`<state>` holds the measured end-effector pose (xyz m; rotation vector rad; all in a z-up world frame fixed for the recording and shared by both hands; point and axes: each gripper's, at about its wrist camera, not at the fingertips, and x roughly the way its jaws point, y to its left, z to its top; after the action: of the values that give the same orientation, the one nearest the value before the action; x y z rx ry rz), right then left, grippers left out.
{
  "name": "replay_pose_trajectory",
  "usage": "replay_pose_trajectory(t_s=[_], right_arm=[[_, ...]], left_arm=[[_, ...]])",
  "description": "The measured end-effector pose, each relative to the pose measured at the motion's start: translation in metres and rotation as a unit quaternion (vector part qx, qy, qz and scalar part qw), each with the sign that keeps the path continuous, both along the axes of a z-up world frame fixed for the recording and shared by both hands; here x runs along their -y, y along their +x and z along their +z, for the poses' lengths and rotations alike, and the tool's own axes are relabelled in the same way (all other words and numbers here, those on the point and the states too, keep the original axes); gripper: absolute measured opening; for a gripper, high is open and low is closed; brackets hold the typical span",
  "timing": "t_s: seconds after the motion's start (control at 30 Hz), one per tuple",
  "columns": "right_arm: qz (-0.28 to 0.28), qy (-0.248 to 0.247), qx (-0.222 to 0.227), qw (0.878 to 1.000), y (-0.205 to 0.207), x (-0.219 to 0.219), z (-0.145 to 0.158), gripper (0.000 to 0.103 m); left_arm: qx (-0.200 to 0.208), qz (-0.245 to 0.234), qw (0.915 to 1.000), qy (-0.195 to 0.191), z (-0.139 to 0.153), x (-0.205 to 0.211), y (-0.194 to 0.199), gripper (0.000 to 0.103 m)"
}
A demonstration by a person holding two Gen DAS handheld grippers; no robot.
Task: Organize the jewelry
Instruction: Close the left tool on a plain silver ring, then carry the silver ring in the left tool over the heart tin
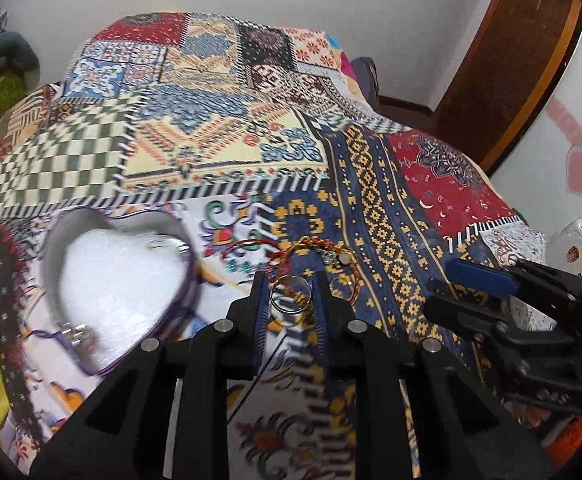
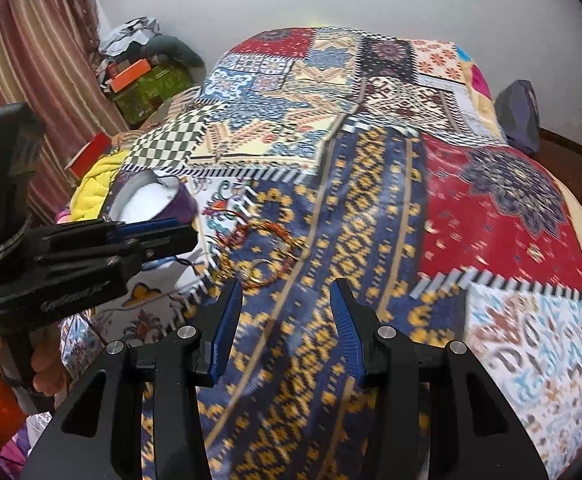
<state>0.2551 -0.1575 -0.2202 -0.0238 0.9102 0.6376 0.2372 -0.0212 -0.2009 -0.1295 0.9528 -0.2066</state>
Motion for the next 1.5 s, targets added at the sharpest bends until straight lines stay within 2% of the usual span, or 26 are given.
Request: replay_pose_trajectory(t_s=[0.17,0.27,0.3,0.57,0.83,0.87,0.93,1.03,1.07,1.1,1.5], right_arm=[[0.018,0.001,-0.012,1.0,0.01,-0.022,-0.006,0.041],[0.032,-0.003,-0.024,0.999,0.015,-0.034,-0.011,0.028],[0.033,-0.002,-0.026,0.999,0.016,-0.036,-0.012,0.026],[0.029,-0.041,-0.035,0.998,0.024,-0.043,-0.029,0.026],[0.039,-0.073,-0.02,0.996,0.019,-0.05,-0.033,0.026],[0.04,-0.075,-0.016,0.996,0.018,-0.05,-0.033,0.021],[0.04,-0.072,-0.017,0.996,0.019,-0.05,-0.033,0.021],[0.033,-0.063,-0.021,0.997,0.021,-0.046,-0.031,0.02],[0.03,-0.06,-0.022,0.997,0.022,-0.045,-0.028,0.01],[0.027,-0.058,-0.022,0.998,0.022,-0.045,-0.026,0.009],[0.009,-0.031,0.017,0.999,0.006,-0.03,0.013,0.009]], left_arm=[[0.013,0.004,0.9998,0.017,0.006,-0.008,-0.015,0.021],[0.015,0.006,0.9997,0.018,0.005,-0.012,-0.019,0.021],[0.014,0.006,0.9998,0.016,0.004,-0.014,-0.019,0.021],[0.012,0.003,0.9999,0.008,-0.005,-0.02,-0.021,0.021],[0.004,0.006,1.0,-0.002,-0.013,-0.025,-0.023,0.021],[0.004,0.006,1.0,-0.002,-0.013,-0.025,-0.023,0.021],[0.006,0.007,1.0,-0.004,-0.013,-0.025,-0.025,0.021],[0.009,0.008,0.9999,-0.005,-0.01,-0.025,-0.027,0.021],[0.011,0.008,0.9999,-0.005,-0.008,-0.025,-0.028,0.021],[0.013,0.009,0.9999,-0.004,-0.006,-0.025,-0.028,0.021],[0.046,0.025,0.9986,-0.003,0.023,-0.037,-0.043,0.021]])
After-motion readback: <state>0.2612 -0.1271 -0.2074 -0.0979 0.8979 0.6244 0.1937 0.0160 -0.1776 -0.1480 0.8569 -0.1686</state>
